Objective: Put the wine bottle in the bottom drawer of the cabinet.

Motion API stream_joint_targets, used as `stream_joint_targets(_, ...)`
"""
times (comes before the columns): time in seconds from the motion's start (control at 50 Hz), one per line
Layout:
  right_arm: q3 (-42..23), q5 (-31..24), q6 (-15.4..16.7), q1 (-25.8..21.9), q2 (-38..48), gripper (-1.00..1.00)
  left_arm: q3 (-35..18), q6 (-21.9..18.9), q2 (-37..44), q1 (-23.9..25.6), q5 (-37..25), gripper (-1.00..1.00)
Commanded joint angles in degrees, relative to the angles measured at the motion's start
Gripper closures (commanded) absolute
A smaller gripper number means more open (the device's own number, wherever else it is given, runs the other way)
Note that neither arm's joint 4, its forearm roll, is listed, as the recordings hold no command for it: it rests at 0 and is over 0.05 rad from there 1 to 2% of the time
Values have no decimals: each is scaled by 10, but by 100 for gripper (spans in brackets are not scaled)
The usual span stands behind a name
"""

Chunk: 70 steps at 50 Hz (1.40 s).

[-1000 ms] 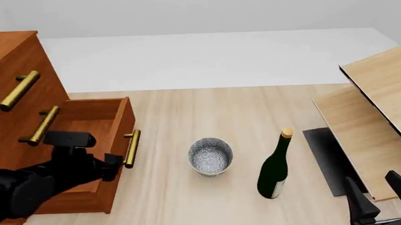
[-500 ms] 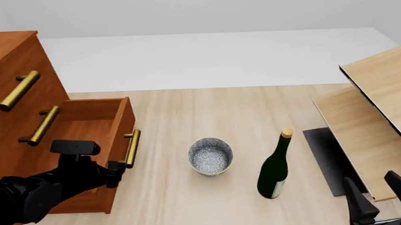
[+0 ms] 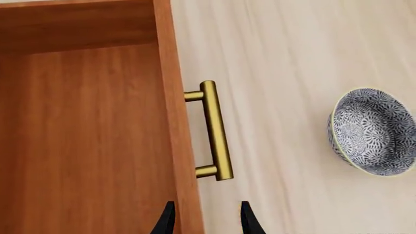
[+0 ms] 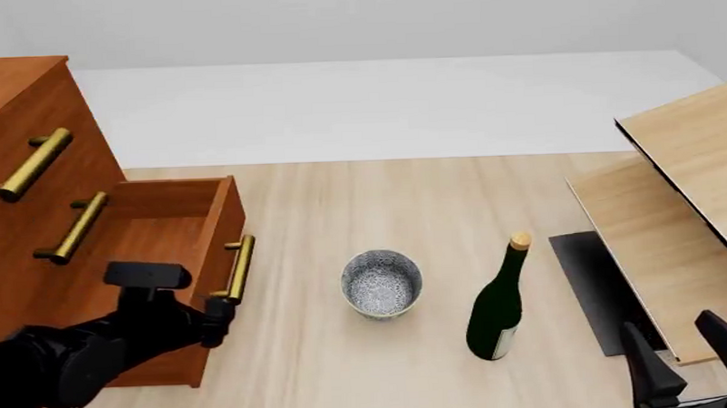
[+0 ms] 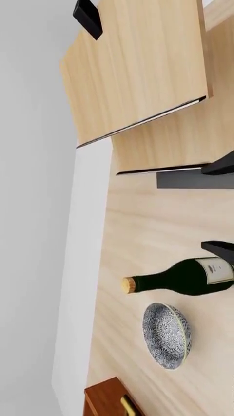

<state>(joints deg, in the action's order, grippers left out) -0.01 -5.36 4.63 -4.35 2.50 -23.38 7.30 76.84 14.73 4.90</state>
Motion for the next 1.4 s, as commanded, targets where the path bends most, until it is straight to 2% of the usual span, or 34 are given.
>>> stream_joint_targets(0.02,0,-5,1,0,-4,-100,0,8,12,15,11,-100)
stream_joint_targets(1.02,0,0,-1,3,6,-100,-37,16,71,97,31,-100)
stream_joint_targets(1.4,0,-1,-2,2,7,-100,-44,18,59,136,20,-100)
